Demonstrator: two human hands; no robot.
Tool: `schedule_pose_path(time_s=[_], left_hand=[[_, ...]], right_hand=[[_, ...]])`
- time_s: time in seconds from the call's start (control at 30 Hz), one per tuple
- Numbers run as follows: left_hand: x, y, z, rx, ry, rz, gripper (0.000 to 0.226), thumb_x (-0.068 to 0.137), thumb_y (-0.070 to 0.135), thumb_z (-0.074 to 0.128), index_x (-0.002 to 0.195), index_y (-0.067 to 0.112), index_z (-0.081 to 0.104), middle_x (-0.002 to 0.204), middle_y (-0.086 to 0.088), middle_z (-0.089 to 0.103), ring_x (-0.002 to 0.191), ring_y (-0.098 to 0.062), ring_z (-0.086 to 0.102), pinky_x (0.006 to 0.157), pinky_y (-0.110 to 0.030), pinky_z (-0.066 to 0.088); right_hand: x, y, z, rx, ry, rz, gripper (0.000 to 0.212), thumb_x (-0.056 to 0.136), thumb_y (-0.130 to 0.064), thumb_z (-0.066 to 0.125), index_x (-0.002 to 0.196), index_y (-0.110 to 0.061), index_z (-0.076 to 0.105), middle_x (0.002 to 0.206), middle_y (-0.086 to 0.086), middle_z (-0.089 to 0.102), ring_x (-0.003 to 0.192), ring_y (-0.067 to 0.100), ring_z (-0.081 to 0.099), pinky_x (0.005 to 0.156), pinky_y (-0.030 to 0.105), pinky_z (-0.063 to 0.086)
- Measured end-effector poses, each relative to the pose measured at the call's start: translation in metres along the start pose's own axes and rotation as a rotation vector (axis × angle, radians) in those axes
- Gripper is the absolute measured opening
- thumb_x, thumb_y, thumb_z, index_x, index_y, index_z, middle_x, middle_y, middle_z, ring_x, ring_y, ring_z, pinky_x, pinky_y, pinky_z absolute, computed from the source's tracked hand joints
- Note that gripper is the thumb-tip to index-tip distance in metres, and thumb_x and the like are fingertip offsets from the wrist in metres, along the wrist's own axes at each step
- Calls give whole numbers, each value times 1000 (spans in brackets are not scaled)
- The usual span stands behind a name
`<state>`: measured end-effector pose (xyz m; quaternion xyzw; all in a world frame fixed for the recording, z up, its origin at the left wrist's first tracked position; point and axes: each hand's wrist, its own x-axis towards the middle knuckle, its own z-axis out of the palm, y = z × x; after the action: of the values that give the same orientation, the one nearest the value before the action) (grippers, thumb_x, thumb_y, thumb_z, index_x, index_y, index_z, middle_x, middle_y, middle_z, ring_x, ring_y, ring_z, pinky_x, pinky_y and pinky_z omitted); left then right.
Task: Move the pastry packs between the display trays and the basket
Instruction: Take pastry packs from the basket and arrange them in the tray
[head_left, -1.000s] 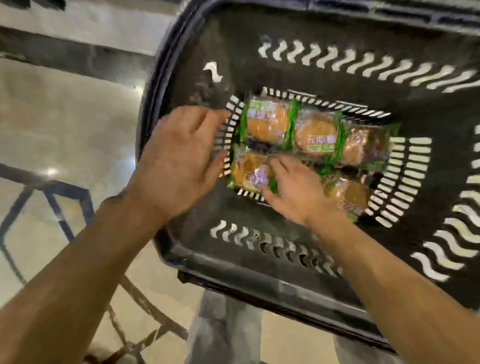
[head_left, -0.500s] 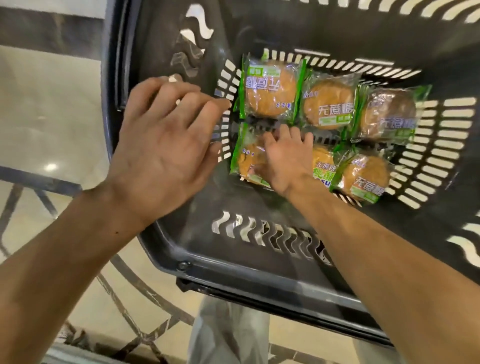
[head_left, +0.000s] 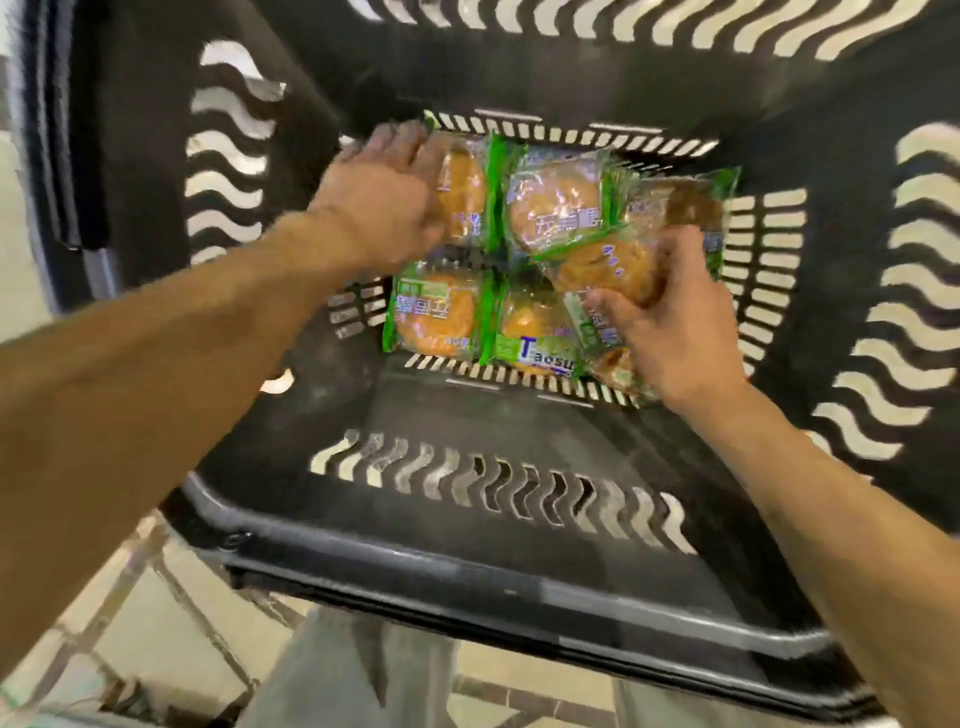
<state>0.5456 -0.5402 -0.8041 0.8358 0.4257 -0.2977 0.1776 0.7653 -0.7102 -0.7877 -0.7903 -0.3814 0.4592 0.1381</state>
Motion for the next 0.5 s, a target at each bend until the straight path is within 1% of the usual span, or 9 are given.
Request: schedule_pose_path(time_s=[0.1,0.17,0.2,0.27,0.33,0.43,0.5], left_hand=[[25,4,-2,30,-92,-45,102,82,59,72,157,13,21,160,-18,27,147,-35,26,119,-50,21],[35,8,-1,109,-129,-103,115,71,72,75,155,16,22,157,-17,32,145,-36,30,121,-50,18],[37,11,-1,152,-122,-111,116,67,75,75,154,15,24,155,-18,34,144,-37,33,121,-51,17],[36,15,1,219,-83,-109,110,69,74,75,149,14,30,151,-21,36,140,-40,35,121,-52,17],[28,14,4,209,-12,-102,102,72,67,77,146,11,34,147,-24,37,135,-42,39,117,-52,22],[12,12,6,83,51,-114,99,71,64,79,142,10,36,136,-23,44,123,-42,45,103,-54,36],[2,14,2,0,46,-131,88,78,56,78,141,12,37,132,-20,48,122,-41,46,94,-55,43]], right_hand=[[1,10,-10,18,11,1,52,86,-43,77,116,-19,43,103,0,67,93,29,65,80,50,52],[3,9,-12,75,15,13,50,85,-42,78,115,-21,43,103,-3,67,94,25,66,82,49,53],[4,7,-13,102,24,16,50,85,-42,78,115,-21,43,104,-4,66,95,24,66,83,49,53],[4,4,-11,135,44,15,50,84,-42,78,115,-21,44,103,-4,66,95,25,65,83,50,53],[2,1,-8,169,45,15,48,85,-41,78,113,-24,43,99,-8,65,92,24,66,81,50,54],[-6,-3,-6,197,29,20,46,86,-40,78,111,-26,42,99,-10,66,90,20,67,79,50,56],[-15,-8,-9,182,38,1,47,87,-39,77,114,-24,42,103,-8,66,93,21,67,81,50,56]])
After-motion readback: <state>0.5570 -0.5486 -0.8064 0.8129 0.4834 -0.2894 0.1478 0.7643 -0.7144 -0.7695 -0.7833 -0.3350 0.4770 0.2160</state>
